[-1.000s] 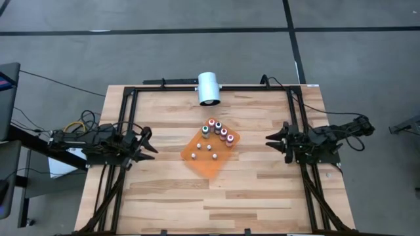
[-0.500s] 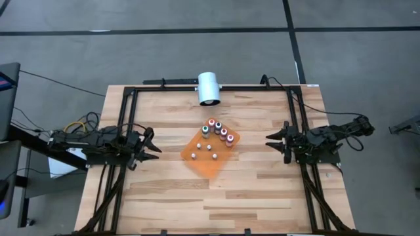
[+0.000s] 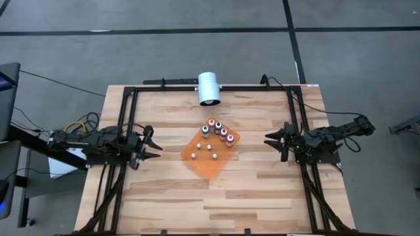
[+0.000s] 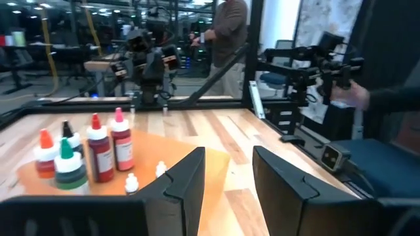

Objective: Pick & Place food coloring
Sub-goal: Return to Home Position

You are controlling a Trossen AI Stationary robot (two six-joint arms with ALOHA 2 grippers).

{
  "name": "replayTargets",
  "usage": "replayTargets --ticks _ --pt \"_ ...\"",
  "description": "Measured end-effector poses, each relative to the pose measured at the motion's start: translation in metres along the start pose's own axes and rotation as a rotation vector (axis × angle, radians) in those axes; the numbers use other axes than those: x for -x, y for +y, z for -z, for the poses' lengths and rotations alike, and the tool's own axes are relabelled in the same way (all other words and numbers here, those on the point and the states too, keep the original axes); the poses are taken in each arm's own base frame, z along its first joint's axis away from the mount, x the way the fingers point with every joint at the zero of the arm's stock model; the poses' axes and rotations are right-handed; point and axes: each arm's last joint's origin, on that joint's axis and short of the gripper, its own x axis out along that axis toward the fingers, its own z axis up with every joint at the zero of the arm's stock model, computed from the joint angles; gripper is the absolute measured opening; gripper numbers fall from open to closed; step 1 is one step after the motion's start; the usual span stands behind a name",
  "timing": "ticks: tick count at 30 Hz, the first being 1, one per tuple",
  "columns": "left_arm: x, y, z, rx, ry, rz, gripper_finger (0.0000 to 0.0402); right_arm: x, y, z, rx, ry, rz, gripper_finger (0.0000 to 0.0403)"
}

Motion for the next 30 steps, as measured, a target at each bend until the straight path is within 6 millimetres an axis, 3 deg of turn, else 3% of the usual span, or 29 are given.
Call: replayTargets --ticks 30 --pt "0.0000 0.0016 0.0007 0.021 0.001 -0.052 0.0119 0.0000 -0.0001 0.0003 0.009 0.004 0.000 0.0135"
